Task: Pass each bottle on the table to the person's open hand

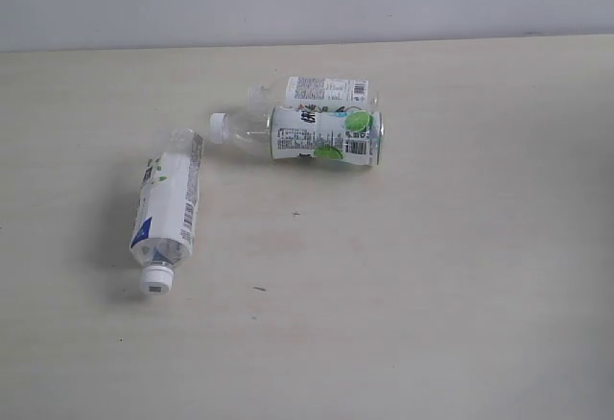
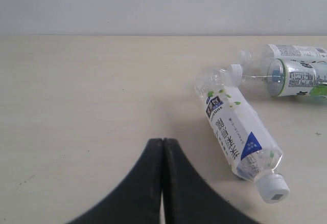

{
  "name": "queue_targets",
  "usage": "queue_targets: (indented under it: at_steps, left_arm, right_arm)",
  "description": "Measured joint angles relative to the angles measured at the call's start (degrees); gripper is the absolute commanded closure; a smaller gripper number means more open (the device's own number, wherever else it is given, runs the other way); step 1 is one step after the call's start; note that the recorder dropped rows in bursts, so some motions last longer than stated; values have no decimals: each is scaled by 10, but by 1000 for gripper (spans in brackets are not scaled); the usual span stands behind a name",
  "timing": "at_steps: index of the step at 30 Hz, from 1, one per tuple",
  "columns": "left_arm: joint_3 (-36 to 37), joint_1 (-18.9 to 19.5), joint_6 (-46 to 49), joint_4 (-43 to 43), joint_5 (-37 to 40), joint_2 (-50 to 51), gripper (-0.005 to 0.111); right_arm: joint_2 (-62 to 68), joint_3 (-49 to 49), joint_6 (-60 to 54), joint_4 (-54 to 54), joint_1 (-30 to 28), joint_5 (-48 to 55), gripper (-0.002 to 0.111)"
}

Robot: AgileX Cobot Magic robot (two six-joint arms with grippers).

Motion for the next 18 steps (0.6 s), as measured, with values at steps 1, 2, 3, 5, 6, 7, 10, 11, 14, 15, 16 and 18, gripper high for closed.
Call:
queue_targets:
  at_steps: [1,2,3,5,6,7,10,11,14,15,16,18]
  left_arm:
    - [0,0,0,0,0,0,107]
    - [0,0,0,0,0,0,107]
    - [0,0,0,0,0,0,107]
    - [0,0,0,0,0,0,107]
    - [0,0,0,0,0,0,107]
    - [0,0,0,0,0,0,107]
    - [0,0,0,0,0,0,107]
    - [0,0,0,0,0,0,107]
    - [0,0,0,0,0,0,107]
    - [0,0,0,0,0,0,107]
    - [0,0,0,0,0,0,107]
    - [0,0,0,0,0,0,107]
  right_arm:
    - [0,0,-1,-1,0,0,108]
    - [0,1,-7,-7,0,-1,108]
    - [0,4,-17,-14,0,-1,108]
    - [-3,18,-41,-24,-11,-4,108]
    - [-9,30,-51,-28,-25,-4,108]
    - [-16,43,-59,-30,-43,-5,108]
    - [-41,84,-69,-34,-101,-10,108]
    - [-51,100,-72,-34,-122,-17,108]
    - [-80,142,-72,-34,-178,-39,108]
    - [-87,157,-73,-34,-190,-42,108]
    - [-94,170,-73,-34,-205,-44,108]
    - [-99,193,-73,-32,-226,-49,108]
